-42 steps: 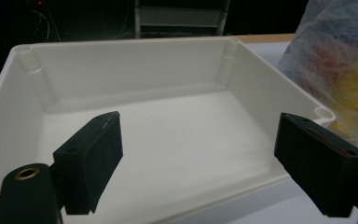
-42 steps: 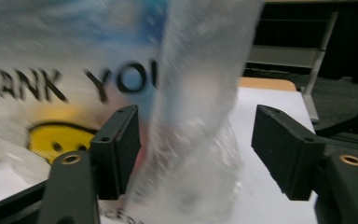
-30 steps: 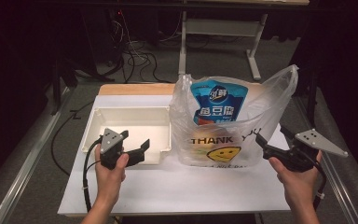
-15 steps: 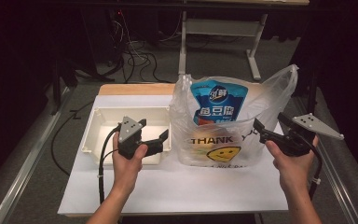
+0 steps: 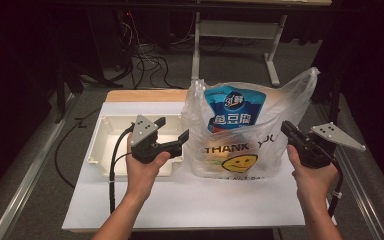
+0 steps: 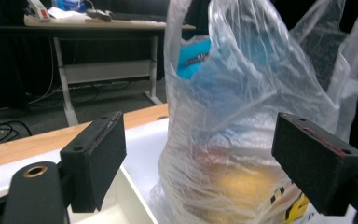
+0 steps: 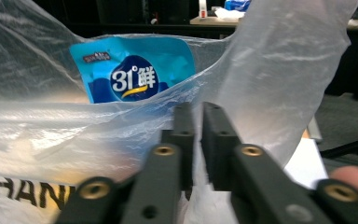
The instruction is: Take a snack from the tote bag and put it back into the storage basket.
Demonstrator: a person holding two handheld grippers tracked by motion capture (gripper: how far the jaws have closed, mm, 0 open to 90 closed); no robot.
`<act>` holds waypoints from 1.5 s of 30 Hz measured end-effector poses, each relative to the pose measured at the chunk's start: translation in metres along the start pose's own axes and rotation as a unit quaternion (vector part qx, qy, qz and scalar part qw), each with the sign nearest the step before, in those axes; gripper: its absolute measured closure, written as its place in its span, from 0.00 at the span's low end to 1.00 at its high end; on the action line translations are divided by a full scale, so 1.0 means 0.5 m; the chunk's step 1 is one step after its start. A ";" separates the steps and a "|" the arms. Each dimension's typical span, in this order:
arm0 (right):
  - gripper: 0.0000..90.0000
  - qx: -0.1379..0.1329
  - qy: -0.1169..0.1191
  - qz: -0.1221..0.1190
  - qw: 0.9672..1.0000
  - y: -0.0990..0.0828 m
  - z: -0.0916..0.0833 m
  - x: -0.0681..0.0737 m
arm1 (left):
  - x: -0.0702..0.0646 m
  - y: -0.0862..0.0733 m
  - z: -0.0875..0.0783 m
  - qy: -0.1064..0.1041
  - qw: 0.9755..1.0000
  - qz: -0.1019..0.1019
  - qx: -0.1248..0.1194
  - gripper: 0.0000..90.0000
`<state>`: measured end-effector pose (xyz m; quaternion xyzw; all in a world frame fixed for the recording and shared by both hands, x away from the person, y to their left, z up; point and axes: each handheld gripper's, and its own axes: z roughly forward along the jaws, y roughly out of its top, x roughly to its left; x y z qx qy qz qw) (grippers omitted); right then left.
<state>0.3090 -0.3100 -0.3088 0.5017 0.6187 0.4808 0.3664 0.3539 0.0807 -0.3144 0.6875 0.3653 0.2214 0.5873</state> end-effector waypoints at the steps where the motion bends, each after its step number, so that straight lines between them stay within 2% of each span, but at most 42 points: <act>1: 1.00 0.000 0.002 -0.003 1.000 -0.002 -0.001 0.000 | 0.001 0.004 0.002 0.001 1.000 -0.002 0.001 0.21; 3: 0.99 0.003 0.010 0.002 1.000 -0.006 -0.003 -0.002 | 0.000 0.010 0.004 -0.003 1.000 -0.005 -0.002 0.21; 5: 0.81 -0.012 0.002 0.010 1.000 -0.006 -0.007 -0.003 | -0.010 0.019 0.010 0.000 1.000 0.003 -0.001 0.21; 6: 0.81 -0.012 0.002 0.010 1.000 -0.006 -0.007 -0.003 | -0.010 0.019 0.010 0.000 1.000 0.003 -0.001 0.22; 7: 0.74 -0.026 -0.003 0.018 0.999 -0.006 -0.012 -0.005 | -0.015 0.023 0.014 0.001 1.000 0.009 0.000 0.22; 8: 0.57 -0.049 -0.011 0.027 0.998 -0.002 -0.020 -0.008 | -0.016 0.025 0.016 0.000 1.000 0.011 0.000 0.22; 9: 0.50 -0.048 -0.019 0.027 0.998 0.002 -0.019 -0.009 | -0.018 0.029 0.021 0.003 1.000 0.011 0.000 0.22; 10: 0.50 -0.048 -0.019 0.027 0.998 0.002 -0.019 -0.009 | -0.018 0.029 0.021 0.003 1.000 0.011 0.000 0.22; 11: 0.34 -0.036 -0.033 0.027 0.998 0.012 -0.010 -0.011 | -0.016 0.035 0.027 0.003 1.000 0.003 -0.004 0.22; 12: 0.30 -0.035 -0.040 0.026 0.998 0.017 -0.007 -0.013 | -0.016 0.035 0.027 0.003 1.000 0.003 -0.004 0.22; 14: 0.25 -0.042 -0.062 0.031 0.997 0.031 -0.007 -0.017 | -0.014 0.043 0.030 0.003 1.000 -0.004 -0.008 0.22; 15: 0.25 -0.042 -0.062 0.031 0.997 0.031 -0.007 -0.017 | -0.015 0.046 0.031 0.001 1.000 -0.007 -0.011 0.22; 16: 0.24 -0.059 -0.070 0.036 0.995 0.047 -0.014 -0.024 | -0.015 0.050 0.030 0.000 1.000 -0.007 -0.014 0.22; 19: 0.24 -0.068 -0.074 0.036 0.994 0.061 -0.020 -0.030 | -0.020 0.062 0.035 -0.002 1.000 -0.005 -0.019 0.23; 22: 0.23 -0.069 -0.090 0.028 0.993 0.079 -0.019 -0.044 | -0.032 0.077 0.047 0.024 0.999 0.031 -0.009 0.24; 23: 0.23 -0.068 -0.089 0.037 0.993 0.087 -0.012 -0.062 | -0.034 0.090 0.053 0.029 0.999 0.034 -0.007 0.24; 25: 0.25 -0.056 -0.060 0.042 0.996 0.095 -0.001 -0.076 | -0.033 0.103 0.059 0.021 0.999 0.026 -0.009 0.26; 27: 0.39 -0.041 -0.028 0.030 0.998 0.100 0.013 -0.081 | -0.031 0.108 0.068 0.015 1.000 0.022 -0.007 0.27; 28: 0.39 -0.041 -0.028 0.030 0.998 0.100 0.013 -0.081 | -0.031 0.108 0.068 0.015 1.000 0.022 -0.007 0.30; 29: 0.69 -0.028 -0.023 0.015 0.999 0.098 0.024 -0.082 | -0.029 0.104 0.078 0.005 1.000 0.018 -0.001 0.34; 30: 0.69 -0.028 -0.023 0.015 0.999 0.098 0.024 -0.082 | -0.029 0.104 0.078 0.005 1.000 0.018 -0.001 0.36; 31: 0.72 -0.023 -0.016 0.014 1.000 0.095 0.029 -0.085 | -0.027 0.096 0.085 0.016 1.000 0.023 0.007 0.36; 32: 0.83 -0.008 -0.010 0.019 1.000 0.088 0.037 -0.090 | -0.026 0.091 0.090 0.019 0.999 0.024 0.010 0.47; 35: 0.94 0.014 -0.013 0.017 1.000 0.066 0.051 -0.096 | -0.014 0.065 0.109 0.011 0.999 0.011 0.031 0.66; 36: 0.96 0.021 -0.006 0.021 1.000 0.057 0.056 -0.098 | -0.009 0.056 0.115 0.009 0.999 0.008 0.039 0.72; 37: 0.98 0.034 -0.004 0.021 0.999 0.037 0.066 -0.103 | -0.004 0.046 0.122 0.008 0.999 0.003 0.048 0.83; 39: 0.99 0.041 -0.004 0.021 0.999 0.027 0.071 -0.106 | 0.010 0.027 0.135 -0.001 0.997 -0.016 0.070 0.86; 41: 0.99 0.058 -0.006 0.021 0.998 0.007 0.083 -0.110 | 0.019 0.006 0.149 -0.008 0.995 -0.034 0.096 0.91; 43: 1.00 0.083 -0.013 0.017 0.996 -0.024 0.100 -0.118 | 0.021 -0.017 0.162 -0.011 0.992 -0.035 0.123 0.95; 44: 1.00 0.083 -0.013 0.017 0.996 -0.024 0.100 -0.118 | 0.020 -0.027 0.166 -0.009 0.990 -0.034 0.134 0.95; 45: 1.00 0.099 -0.016 0.019 0.995 -0.046 0.110 -0.124 | 0.019 -0.044 0.172 -0.011 0.989 -0.038 0.146 0.96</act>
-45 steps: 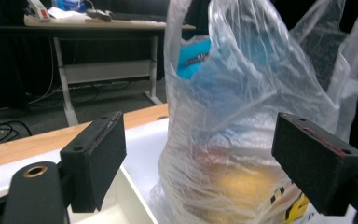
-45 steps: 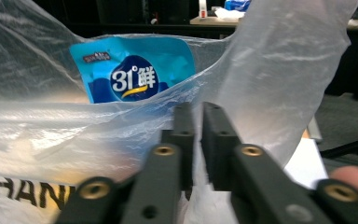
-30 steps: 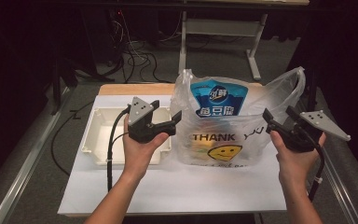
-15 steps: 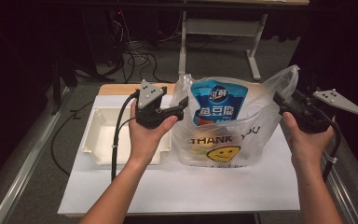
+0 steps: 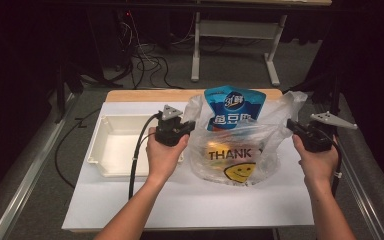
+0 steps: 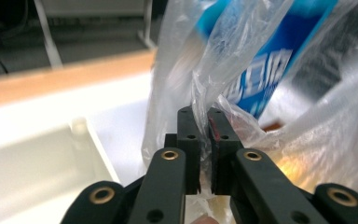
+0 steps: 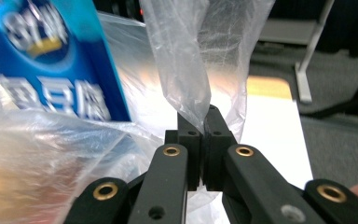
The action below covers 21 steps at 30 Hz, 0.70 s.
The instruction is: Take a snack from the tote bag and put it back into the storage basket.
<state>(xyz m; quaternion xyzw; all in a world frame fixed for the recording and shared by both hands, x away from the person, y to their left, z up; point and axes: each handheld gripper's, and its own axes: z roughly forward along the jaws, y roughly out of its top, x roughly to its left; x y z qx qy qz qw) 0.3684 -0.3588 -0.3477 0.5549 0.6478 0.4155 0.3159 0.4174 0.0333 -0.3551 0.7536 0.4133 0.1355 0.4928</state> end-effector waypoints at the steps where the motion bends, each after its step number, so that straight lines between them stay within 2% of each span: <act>1: 1.00 0.000 0.000 0.000 1.000 0.000 0.000 0.000 | 0.000 -0.009 0.005 -0.001 1.000 -0.003 0.007 0.96; 4: 1.00 0.026 -0.003 -0.001 1.000 -0.038 0.020 -0.011 | -0.003 -0.046 0.018 -0.005 1.000 -0.008 0.021 0.97; 5: 1.00 0.026 -0.003 -0.001 1.000 -0.038 0.020 -0.011 | -0.003 -0.057 0.019 -0.007 1.000 -0.011 0.022 0.97; 7: 1.00 0.039 -0.004 0.004 0.999 -0.068 0.027 -0.018 | -0.006 -0.079 0.020 -0.012 0.999 -0.022 0.026 0.98; 9: 1.00 0.042 -0.004 0.006 0.999 -0.075 0.028 -0.020 | -0.010 -0.096 0.020 -0.013 0.999 -0.027 0.028 0.99; 10: 1.00 0.048 -0.003 0.005 0.999 -0.094 0.030 -0.023 | -0.012 -0.104 0.021 -0.014 0.999 -0.028 0.031 0.99; 11: 1.00 0.048 -0.003 0.005 0.999 -0.094 0.030 -0.023 | -0.015 -0.112 0.021 -0.014 0.999 -0.031 0.032 0.99; 13: 1.00 0.060 0.002 0.006 0.998 -0.118 0.032 -0.024 | -0.021 -0.134 0.024 -0.016 0.998 -0.043 0.034 0.99; 19: 0.99 0.079 0.010 0.001 0.997 -0.150 0.044 -0.022 | -0.036 -0.171 0.036 -0.015 0.998 -0.051 0.041 0.99; 21: 0.98 0.084 0.016 -0.003 0.996 -0.160 0.050 -0.018 | -0.043 -0.180 0.040 -0.008 0.998 -0.039 0.047 0.99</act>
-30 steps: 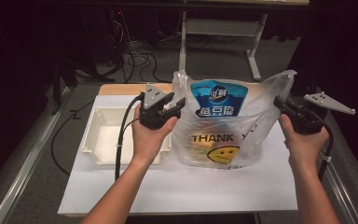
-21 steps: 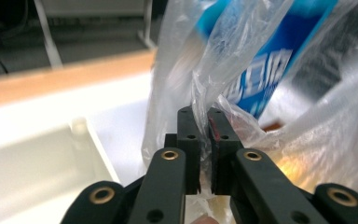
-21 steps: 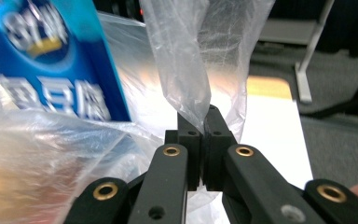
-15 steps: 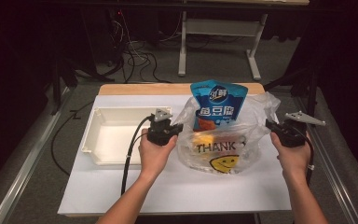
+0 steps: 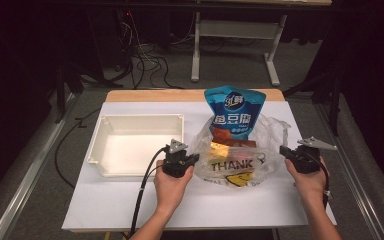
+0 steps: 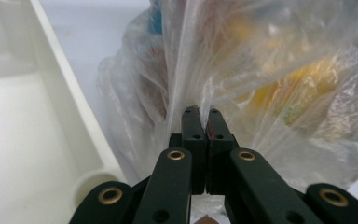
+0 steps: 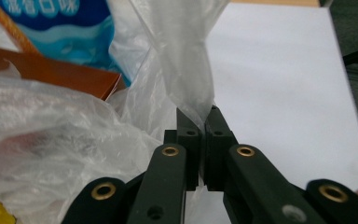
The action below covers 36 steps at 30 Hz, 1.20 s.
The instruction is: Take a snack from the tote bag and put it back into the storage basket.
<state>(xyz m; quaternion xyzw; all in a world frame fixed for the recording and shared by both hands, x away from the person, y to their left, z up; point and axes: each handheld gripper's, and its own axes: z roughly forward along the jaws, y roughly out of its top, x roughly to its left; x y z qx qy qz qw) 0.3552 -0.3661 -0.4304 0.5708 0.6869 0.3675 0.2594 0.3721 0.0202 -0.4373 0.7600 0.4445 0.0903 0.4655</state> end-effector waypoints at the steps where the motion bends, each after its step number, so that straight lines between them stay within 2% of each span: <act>1: 0.98 0.002 0.002 -0.001 1.000 -0.004 0.004 0.003 | -0.002 -0.004 0.002 0.004 1.000 -0.001 0.000 0.99; 4: 0.98 0.004 0.009 -0.007 1.000 -0.007 0.011 0.011 | -0.001 -0.012 0.011 0.008 1.000 -0.005 0.007 0.99; 6: 0.97 -0.004 0.018 -0.009 1.000 -0.004 0.007 0.017 | -0.002 -0.023 0.020 0.019 1.000 0.008 0.020 0.99; 9: 0.97 -0.022 0.041 -0.012 0.999 0.000 -0.018 0.033 | -0.008 -0.041 0.032 0.027 0.999 0.027 0.038 0.99; 12: 0.97 -0.015 0.046 -0.029 0.998 -0.003 -0.027 0.048 | -0.007 -0.049 0.039 0.022 0.998 0.029 0.047 0.99; 15: 0.98 -0.025 0.046 -0.021 0.998 -0.003 -0.040 0.050 | 0.000 -0.050 0.036 0.016 0.999 0.020 0.044 0.98; 19: 0.99 -0.079 0.051 -0.015 0.995 0.006 -0.075 0.045 | 0.011 -0.054 0.021 0.013 0.999 0.011 0.032 0.98; 20: 0.99 -0.079 0.051 -0.015 0.995 0.006 -0.075 0.045 | 0.011 -0.054 0.021 0.013 0.999 0.011 0.032 0.98; 21: 0.99 -0.098 0.065 -0.006 0.993 0.012 -0.089 0.039 | 0.014 -0.060 0.009 0.014 1.000 0.013 0.015 0.99; 22: 0.99 -0.096 0.065 -0.004 0.993 0.012 -0.090 0.036 | 0.014 -0.060 0.009 0.014 1.000 0.013 0.015 0.99; 23: 1.00 -0.091 0.060 -0.003 0.994 0.012 -0.088 0.032 | 0.013 -0.065 -0.003 0.012 1.000 0.008 0.002 0.99; 25: 1.00 -0.074 0.031 0.008 0.997 0.004 -0.077 0.017 | 0.015 -0.070 -0.004 0.007 1.000 0.005 0.001 0.99; 27: 1.00 -0.065 0.038 0.033 0.997 -0.005 -0.069 0.003 | 0.018 -0.075 0.001 0.012 1.000 0.001 0.008 0.99; 28: 1.00 -0.054 0.034 0.037 0.997 -0.009 -0.063 0.001 | 0.019 -0.077 0.007 0.013 1.000 -0.001 0.018 0.99; 29: 1.00 -0.054 0.034 0.037 0.997 -0.009 -0.063 0.001 | 0.019 -0.077 0.007 0.013 1.000 -0.001 0.018 0.99; 31: 1.00 -0.029 0.020 0.015 0.999 -0.019 -0.045 0.001 | 0.019 -0.084 0.027 0.015 0.999 -0.001 0.049 0.99; 32: 1.00 -0.018 0.018 0.013 1.000 -0.024 -0.035 0.002 | 0.018 -0.086 0.034 0.018 0.998 -0.001 0.059 0.99; 33: 1.00 0.007 0.005 0.001 1.000 -0.034 -0.014 0.004 | 0.016 -0.082 0.036 0.024 0.998 -0.001 0.060 0.99; 36: 1.00 0.022 -0.003 -0.001 1.000 -0.039 0.003 0.003 | 0.015 -0.080 0.039 0.027 0.998 -0.001 0.062 0.98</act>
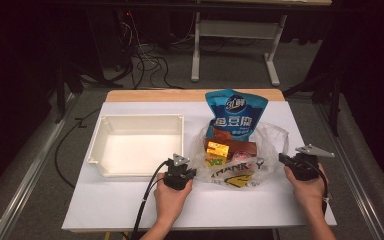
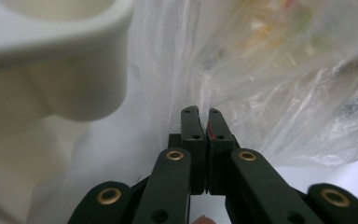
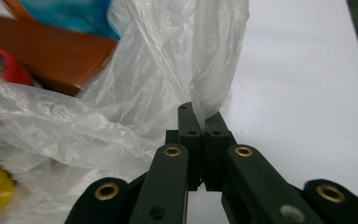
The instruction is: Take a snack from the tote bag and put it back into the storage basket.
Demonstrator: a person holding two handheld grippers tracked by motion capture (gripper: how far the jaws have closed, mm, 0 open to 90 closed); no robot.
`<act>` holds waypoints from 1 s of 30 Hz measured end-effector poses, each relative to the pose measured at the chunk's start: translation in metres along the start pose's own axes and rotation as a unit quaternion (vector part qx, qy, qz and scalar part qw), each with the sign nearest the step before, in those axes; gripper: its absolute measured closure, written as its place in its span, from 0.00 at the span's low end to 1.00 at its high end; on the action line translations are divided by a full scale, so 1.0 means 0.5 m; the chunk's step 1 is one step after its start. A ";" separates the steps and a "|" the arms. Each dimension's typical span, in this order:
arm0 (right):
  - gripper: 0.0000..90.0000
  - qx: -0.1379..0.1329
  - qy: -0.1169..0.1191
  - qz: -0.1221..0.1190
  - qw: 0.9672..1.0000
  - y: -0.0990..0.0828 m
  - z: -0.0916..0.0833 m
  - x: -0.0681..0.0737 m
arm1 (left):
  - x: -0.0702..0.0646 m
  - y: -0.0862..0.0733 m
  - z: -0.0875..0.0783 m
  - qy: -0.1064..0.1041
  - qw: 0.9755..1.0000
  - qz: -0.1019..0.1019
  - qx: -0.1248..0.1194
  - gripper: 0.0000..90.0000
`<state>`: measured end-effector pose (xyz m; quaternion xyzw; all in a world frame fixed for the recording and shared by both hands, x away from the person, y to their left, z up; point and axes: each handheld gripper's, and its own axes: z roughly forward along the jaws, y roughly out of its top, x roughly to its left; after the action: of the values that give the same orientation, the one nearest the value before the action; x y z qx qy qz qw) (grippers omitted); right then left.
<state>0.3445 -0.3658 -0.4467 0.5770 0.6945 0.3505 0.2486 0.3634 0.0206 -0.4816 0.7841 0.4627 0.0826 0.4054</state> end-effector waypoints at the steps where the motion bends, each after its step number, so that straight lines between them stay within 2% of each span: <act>1: 1.00 0.004 -0.009 -0.003 1.000 0.001 0.018 -0.004 | 0.000 0.002 0.002 -0.004 1.000 -0.003 0.000 0.96; 4: 1.00 0.024 -0.013 -0.003 1.000 0.003 0.044 -0.002 | -0.002 0.001 0.003 -0.004 1.000 0.004 -0.003 0.94; 7: 1.00 0.065 -0.028 -0.016 0.997 -0.003 0.076 0.009 | -0.005 -0.002 0.002 -0.009 1.000 0.023 -0.006 0.88; 9: 1.00 0.059 -0.034 -0.022 0.997 -0.005 0.078 0.011 | -0.005 -0.005 0.000 -0.012 1.000 0.023 -0.011 0.87; 10: 1.00 0.068 -0.048 -0.027 0.996 -0.002 0.075 0.016 | -0.002 -0.010 -0.005 -0.026 0.999 0.020 -0.023 0.79; 11: 0.99 0.069 -0.051 -0.031 0.996 -0.002 0.073 0.015 | 0.000 -0.013 -0.010 -0.035 0.999 0.014 -0.037 0.75; 12: 0.99 0.069 -0.051 -0.031 0.996 -0.002 0.073 0.015 | 0.000 -0.013 -0.010 -0.035 0.999 0.014 -0.037 0.70; 13: 0.95 0.067 -0.050 -0.027 0.996 -0.005 0.070 0.014 | 0.003 -0.015 -0.017 -0.040 0.998 0.012 -0.053 0.70; 14: 0.78 0.051 -0.039 -0.027 0.998 -0.014 0.058 0.009 | 0.003 -0.019 -0.025 -0.053 0.996 0.009 -0.067 0.64; 15: 0.72 0.045 -0.035 -0.026 0.998 -0.017 0.051 0.007 | 0.001 -0.021 -0.028 -0.057 0.996 0.006 -0.072 0.59; 17: 0.58 0.023 -0.026 -0.005 0.999 -0.021 0.026 0.001 | -0.003 -0.023 -0.029 -0.059 0.996 0.003 -0.074 0.52; 18: 0.58 0.023 -0.026 -0.005 0.999 -0.021 0.026 0.001 | -0.007 -0.024 -0.029 -0.064 0.995 -0.002 -0.076 0.52; 19: 0.54 0.010 -0.020 0.003 1.000 -0.021 0.012 -0.001 | -0.011 -0.024 -0.029 -0.079 0.994 -0.014 -0.073 0.49; 20: 0.49 -0.021 -0.017 0.012 1.000 -0.018 -0.022 0.007 | -0.020 -0.024 -0.023 -0.102 0.992 -0.030 -0.064 0.44; 21: 0.47 -0.030 -0.012 0.013 0.999 -0.017 -0.031 0.012 | -0.027 -0.025 -0.018 -0.106 0.992 -0.034 -0.060 0.42; 22: 0.47 -0.030 -0.012 0.013 0.999 -0.017 -0.031 0.012 | -0.027 -0.025 -0.018 -0.106 0.992 -0.034 -0.060 0.41; 23: 0.42 -0.046 0.026 0.027 0.998 -0.015 -0.044 0.032 | -0.037 -0.024 -0.011 -0.103 0.993 -0.025 -0.043 0.41; 24: 0.42 -0.043 0.036 0.026 0.998 -0.015 -0.043 0.040 | -0.041 -0.023 -0.008 -0.097 0.994 -0.021 -0.034 0.42; 25: 0.42 -0.043 0.036 0.026 0.998 -0.015 -0.043 0.040 | -0.041 -0.023 -0.008 -0.097 0.994 -0.021 -0.034 0.43; 26: 0.41 -0.034 0.046 0.021 0.998 -0.015 -0.039 0.053 | -0.043 -0.021 -0.004 -0.090 0.995 -0.017 -0.023 0.43; 27: 0.43 -0.025 0.055 0.016 0.998 -0.015 -0.028 0.069 | -0.043 -0.020 -0.003 -0.087 0.996 -0.016 -0.019 0.49; 28: 0.47 -0.019 0.059 0.016 0.998 -0.016 -0.021 0.076 | -0.044 -0.017 0.001 -0.079 0.997 -0.013 -0.008 0.53; 29: 0.55 -0.005 0.064 0.018 0.998 -0.018 -0.009 0.083 | -0.046 -0.016 0.003 -0.074 0.997 -0.011 -0.002 0.63; 30: 0.72 0.013 0.072 0.016 0.997 -0.022 0.009 0.090 | -0.045 -0.015 0.003 -0.074 0.997 -0.007 0.002 0.78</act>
<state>0.3315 -0.3219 -0.4551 0.5647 0.7059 0.3859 0.1842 0.3469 0.0035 -0.4824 0.7856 0.4374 0.0204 0.4372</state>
